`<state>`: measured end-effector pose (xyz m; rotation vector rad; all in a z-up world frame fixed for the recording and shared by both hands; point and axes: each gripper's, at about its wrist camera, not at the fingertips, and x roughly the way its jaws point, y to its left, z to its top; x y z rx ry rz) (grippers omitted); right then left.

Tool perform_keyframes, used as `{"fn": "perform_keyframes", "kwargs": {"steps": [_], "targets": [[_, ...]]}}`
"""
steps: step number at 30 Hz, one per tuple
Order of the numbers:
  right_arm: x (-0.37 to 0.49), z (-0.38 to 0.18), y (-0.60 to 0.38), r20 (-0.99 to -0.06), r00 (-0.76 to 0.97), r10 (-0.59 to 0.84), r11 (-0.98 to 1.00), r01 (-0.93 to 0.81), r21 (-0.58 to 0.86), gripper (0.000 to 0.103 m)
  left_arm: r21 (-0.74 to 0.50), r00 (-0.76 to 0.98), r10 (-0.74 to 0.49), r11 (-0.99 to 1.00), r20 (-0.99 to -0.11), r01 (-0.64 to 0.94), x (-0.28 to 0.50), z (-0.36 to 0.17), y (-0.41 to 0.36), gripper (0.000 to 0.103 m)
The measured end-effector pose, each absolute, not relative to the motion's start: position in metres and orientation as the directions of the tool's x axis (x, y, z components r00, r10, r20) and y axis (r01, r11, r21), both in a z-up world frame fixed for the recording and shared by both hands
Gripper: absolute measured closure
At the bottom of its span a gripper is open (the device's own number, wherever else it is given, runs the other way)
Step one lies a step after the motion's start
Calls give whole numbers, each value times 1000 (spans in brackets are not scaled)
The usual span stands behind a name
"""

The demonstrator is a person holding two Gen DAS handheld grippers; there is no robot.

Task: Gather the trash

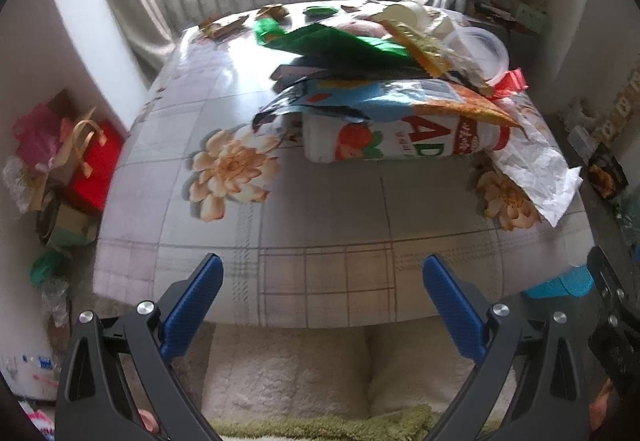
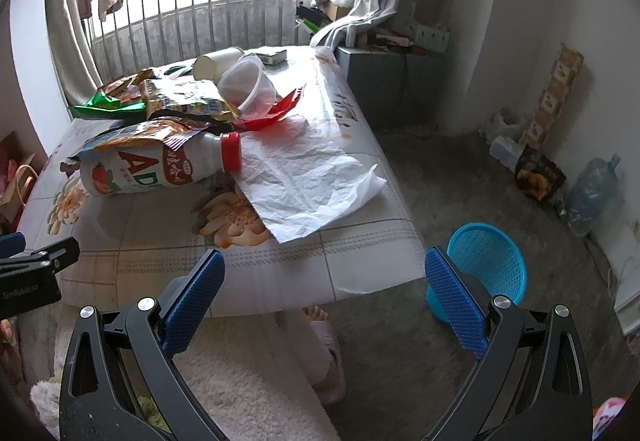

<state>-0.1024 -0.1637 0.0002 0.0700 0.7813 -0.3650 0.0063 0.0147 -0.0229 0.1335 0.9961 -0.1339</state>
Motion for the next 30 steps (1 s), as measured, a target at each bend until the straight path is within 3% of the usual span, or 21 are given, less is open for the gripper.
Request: {"fn": "perform_keyframes", "kwargs": {"steps": [5, 11, 16, 23, 30], "targets": [[-98, -2, -169, -679, 668, -304, 936, 341, -83, 8, 4, 592, -140, 972, -794, 235, 5, -20, 14, 5], [-86, 6, -178, -669, 696, -259, 950, 309, -46, 8, -281, 611, -405, 914, -680, 292, 17, -8, 40, 5], [-65, 11, -191, -689, 686, -237, 951, 310, -18, 8, -430, 626, -493, 863, -604, 264, 45, 8, 69, 5], [-42, -1, -237, -774, 630, -71, 905, 366, 216, 8, -450, 710, -432, 875, -556, 180, 93, 26, 104, 5], [-35, -10, -256, -804, 592, -55, 876, 414, 246, 10, -414, 732, -421, 887, -537, 207, 136, 44, 116, 5]]}}
